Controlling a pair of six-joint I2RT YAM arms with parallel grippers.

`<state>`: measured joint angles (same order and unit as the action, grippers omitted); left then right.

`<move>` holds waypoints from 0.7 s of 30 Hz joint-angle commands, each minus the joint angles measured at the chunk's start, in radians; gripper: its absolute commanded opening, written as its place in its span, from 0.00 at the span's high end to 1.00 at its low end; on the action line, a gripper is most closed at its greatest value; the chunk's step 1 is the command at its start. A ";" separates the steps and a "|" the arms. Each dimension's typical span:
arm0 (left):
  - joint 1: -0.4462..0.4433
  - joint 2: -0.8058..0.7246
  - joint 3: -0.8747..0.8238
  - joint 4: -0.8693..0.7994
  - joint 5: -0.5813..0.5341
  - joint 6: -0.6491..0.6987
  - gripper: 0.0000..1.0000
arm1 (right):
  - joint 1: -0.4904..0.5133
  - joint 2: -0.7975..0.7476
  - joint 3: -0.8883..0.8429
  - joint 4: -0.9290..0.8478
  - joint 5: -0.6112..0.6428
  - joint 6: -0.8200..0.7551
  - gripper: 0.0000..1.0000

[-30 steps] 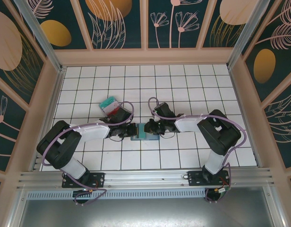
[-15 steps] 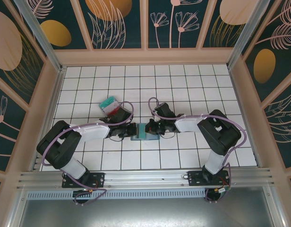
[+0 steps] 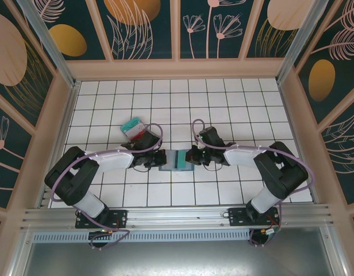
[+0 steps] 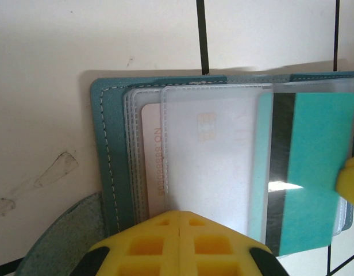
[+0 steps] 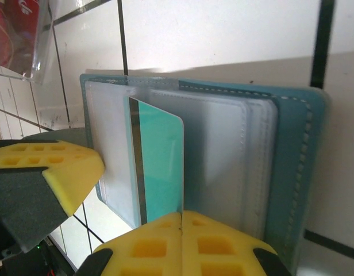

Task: Take the credit cards out of the card holder

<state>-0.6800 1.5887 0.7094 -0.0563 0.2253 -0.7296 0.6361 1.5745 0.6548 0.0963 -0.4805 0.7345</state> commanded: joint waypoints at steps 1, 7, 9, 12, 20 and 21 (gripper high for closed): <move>0.000 0.010 -0.009 -0.056 -0.023 0.005 0.95 | -0.023 -0.072 -0.039 -0.015 -0.007 -0.031 1.00; -0.001 -0.043 0.031 -0.047 0.002 -0.018 0.69 | -0.056 -0.164 -0.054 -0.030 -0.026 -0.060 1.00; -0.001 -0.077 0.051 -0.042 0.005 -0.037 0.57 | -0.063 -0.190 -0.047 -0.045 -0.030 -0.072 1.00; 0.003 -0.127 0.074 -0.010 0.025 -0.076 0.54 | -0.076 -0.242 -0.040 -0.042 -0.042 -0.086 1.00; 0.085 -0.211 0.026 0.265 0.232 -0.267 0.57 | -0.118 -0.346 -0.039 0.134 -0.188 -0.046 1.00; 0.090 -0.216 0.024 0.283 0.245 -0.277 0.58 | -0.119 -0.350 -0.041 0.160 -0.210 -0.036 1.00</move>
<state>-0.6086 1.3983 0.7525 0.0998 0.3756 -0.9207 0.5304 1.2526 0.6102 0.1417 -0.6010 0.6823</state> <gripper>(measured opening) 0.420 0.050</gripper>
